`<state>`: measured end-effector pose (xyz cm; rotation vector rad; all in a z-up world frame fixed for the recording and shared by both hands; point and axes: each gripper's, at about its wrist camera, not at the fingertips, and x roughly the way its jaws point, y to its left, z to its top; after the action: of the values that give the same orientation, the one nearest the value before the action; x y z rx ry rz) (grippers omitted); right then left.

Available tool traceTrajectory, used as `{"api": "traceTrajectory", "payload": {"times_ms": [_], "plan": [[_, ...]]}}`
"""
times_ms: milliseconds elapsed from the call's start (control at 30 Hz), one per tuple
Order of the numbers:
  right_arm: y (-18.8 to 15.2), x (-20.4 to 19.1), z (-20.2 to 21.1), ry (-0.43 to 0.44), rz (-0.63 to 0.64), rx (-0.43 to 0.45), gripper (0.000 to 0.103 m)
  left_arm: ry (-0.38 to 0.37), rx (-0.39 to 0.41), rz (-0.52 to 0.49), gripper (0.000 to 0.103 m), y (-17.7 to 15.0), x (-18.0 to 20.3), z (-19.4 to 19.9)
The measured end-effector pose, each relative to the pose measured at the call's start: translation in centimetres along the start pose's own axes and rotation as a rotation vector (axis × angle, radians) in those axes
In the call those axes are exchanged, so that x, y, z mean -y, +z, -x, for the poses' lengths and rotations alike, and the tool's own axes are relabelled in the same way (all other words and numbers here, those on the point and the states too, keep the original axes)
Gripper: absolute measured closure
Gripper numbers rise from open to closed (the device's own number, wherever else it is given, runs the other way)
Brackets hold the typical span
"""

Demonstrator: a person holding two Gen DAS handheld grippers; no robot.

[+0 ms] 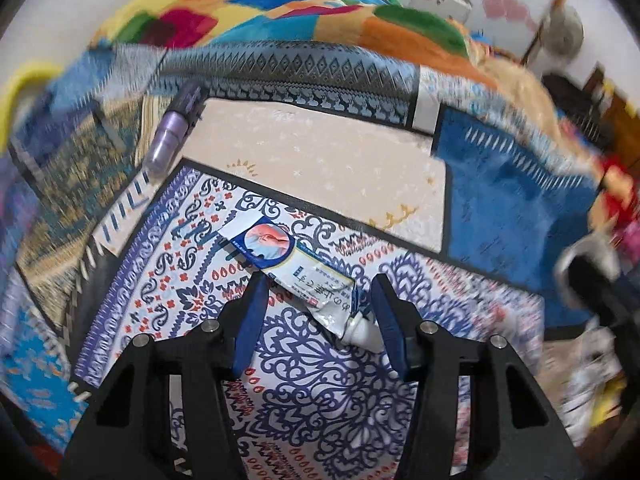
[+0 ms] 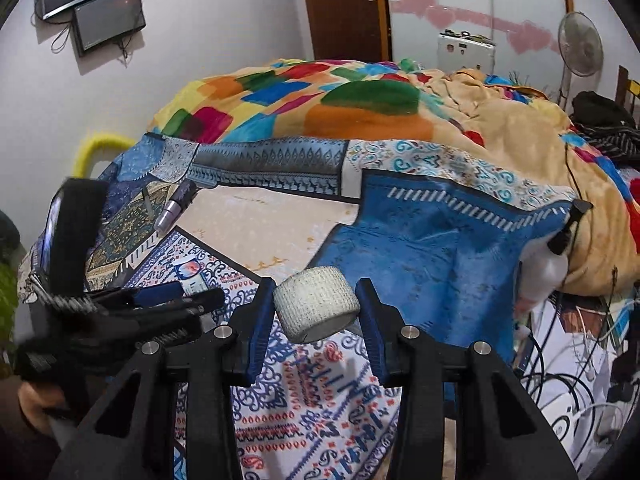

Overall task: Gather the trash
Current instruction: 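Grasp the toothpaste tube with the left tool while the right tool grasps the white tape roll, then carry the toothpaste tube and tape roll over the white bin with both tools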

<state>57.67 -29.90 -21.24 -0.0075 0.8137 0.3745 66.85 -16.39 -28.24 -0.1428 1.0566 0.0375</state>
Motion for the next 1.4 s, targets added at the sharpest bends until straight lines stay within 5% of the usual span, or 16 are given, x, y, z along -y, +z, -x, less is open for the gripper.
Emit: {"api": "traceTrajectory", "payload": {"times_ms": [67,133,400,900,1400], "plan": [[-0.2,0.2,0.2,-0.002,-0.013,-0.004,0.065,0.059,0.017,-0.067,0.056,-0.5,1.2,-0.2],[-0.5,0.3,0.4,-0.009,-0.018,-0.009,0.065,0.045,0.018,-0.089,0.076,-0.8,1.6,0.0],[-0.7,-0.4,3.3,-0.022,0.002,0.006,0.065,-0.059,-0.017,-0.043,0.076,-1.9,0.9,2.3],[0.5,-5.2,12.6,0.0,0.062,0.122,0.065,-0.104,0.217,-0.073,0.076,-3.9,-1.1,20.1],[-0.1,-14.1,23.6,0.116,0.127,0.267,0.065,-0.071,0.421,-0.014,0.076,-11.3,-7.5,36.3]]}}
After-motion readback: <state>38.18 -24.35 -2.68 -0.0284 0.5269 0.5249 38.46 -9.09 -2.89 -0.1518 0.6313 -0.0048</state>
